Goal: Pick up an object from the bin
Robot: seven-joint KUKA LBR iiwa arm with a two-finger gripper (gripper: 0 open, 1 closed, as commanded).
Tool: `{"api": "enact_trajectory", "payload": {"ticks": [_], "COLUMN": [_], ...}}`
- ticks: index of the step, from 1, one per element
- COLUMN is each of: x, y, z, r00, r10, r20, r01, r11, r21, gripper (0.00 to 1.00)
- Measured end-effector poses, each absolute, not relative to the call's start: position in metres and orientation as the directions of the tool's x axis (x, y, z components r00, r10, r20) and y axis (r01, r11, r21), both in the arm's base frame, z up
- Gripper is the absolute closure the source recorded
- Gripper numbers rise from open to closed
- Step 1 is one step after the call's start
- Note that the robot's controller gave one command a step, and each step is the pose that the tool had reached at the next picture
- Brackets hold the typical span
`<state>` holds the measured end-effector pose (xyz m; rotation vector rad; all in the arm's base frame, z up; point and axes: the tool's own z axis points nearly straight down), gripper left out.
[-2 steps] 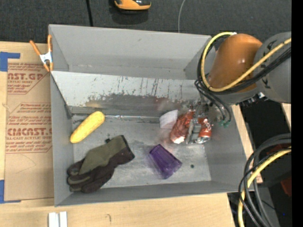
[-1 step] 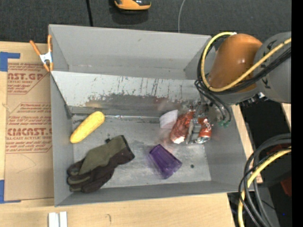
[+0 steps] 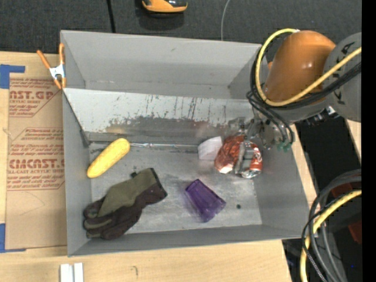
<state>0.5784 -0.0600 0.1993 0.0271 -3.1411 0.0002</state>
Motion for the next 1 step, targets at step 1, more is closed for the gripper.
{"api": "enact_trajectory", "payload": {"ticks": [1], "x": [0.5819], "y": [-0.0553], "z": [0.2300], "r00": [-1.000], "r10": [0.003], "r20": [-0.002], "r01": [0.003], "r11": [1.000], "r21": [0.000], "gripper": [1.00]}}
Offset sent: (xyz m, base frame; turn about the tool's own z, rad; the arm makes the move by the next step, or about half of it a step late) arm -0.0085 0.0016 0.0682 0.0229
